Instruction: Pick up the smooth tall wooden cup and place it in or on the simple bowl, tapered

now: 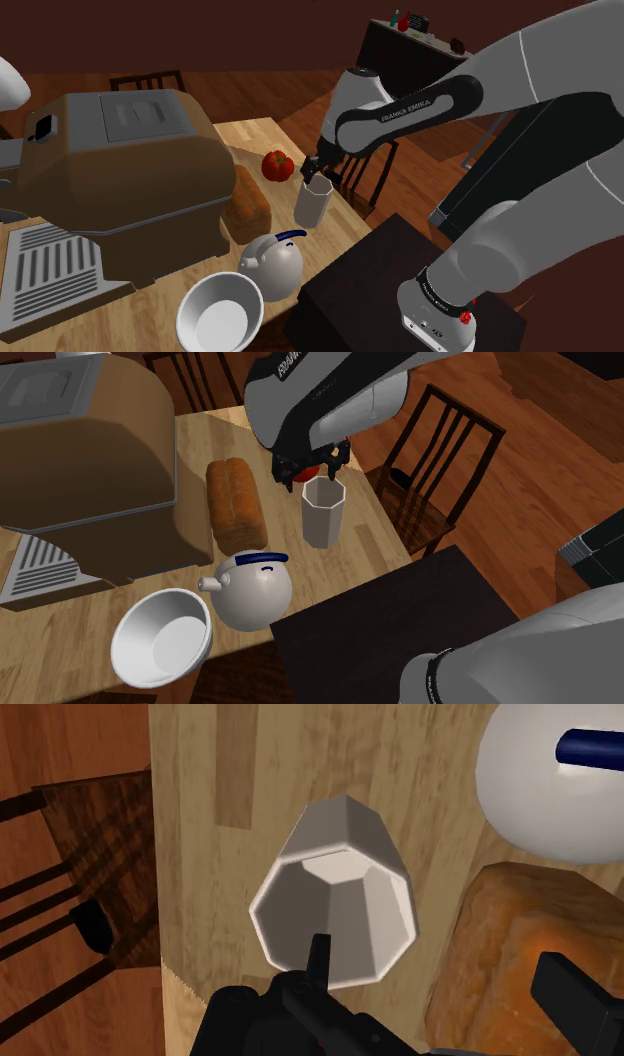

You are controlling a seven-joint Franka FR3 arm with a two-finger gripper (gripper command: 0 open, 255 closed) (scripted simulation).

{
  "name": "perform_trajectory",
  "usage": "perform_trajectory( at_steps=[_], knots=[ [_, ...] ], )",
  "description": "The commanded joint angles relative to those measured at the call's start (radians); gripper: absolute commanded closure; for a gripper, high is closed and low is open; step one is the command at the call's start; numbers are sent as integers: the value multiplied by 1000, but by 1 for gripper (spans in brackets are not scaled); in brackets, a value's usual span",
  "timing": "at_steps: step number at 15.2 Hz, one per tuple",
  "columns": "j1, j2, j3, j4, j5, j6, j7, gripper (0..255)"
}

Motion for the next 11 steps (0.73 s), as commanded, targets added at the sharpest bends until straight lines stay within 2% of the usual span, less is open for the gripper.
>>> perform_trajectory(
  at_steps=[1, 4, 11],
  knots=[
    [-9, 87, 14, 18, -32, 64, 35, 0],
    [-18, 205, 24, 46, -95, 144, 93, 0],
    [-18, 308, 13, 46, -152, 243, 134, 0]
  ],
)
